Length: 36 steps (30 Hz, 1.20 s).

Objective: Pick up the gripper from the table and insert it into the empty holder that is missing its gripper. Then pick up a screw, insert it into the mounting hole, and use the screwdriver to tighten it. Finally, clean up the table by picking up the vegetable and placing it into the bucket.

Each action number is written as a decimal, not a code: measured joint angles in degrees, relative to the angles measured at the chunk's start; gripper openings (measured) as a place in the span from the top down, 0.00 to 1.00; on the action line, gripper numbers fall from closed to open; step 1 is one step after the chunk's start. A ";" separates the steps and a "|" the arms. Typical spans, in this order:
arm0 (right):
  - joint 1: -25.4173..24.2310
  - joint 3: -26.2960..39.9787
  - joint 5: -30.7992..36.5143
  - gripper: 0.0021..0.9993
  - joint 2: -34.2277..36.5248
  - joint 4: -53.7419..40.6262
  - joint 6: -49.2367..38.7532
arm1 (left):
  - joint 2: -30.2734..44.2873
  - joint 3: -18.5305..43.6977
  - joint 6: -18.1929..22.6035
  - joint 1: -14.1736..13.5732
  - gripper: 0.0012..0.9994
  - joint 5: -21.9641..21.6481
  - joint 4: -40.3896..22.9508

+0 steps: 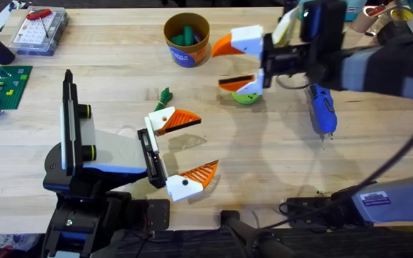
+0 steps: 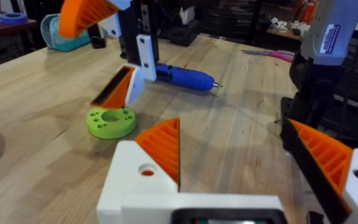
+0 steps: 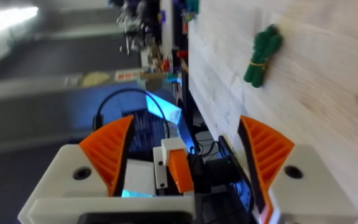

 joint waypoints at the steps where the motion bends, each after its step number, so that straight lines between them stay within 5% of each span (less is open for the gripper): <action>1: -0.68 0.44 0.09 0.03 -0.38 -1.61 -0.42 | 0.00 0.00 -0.01 0.00 0.01 -0.01 0.02; 19: -3.77 0.62 -13.49 0.03 0.09 6.29 -4.55 | 0.00 0.00 -0.02 0.00 0.01 -0.03 0.02; 36: 6.23 -4.84 -1.66 0.03 -2.84 8.82 -9.73 | 0.00 0.00 -0.02 0.00 0.01 -0.02 0.02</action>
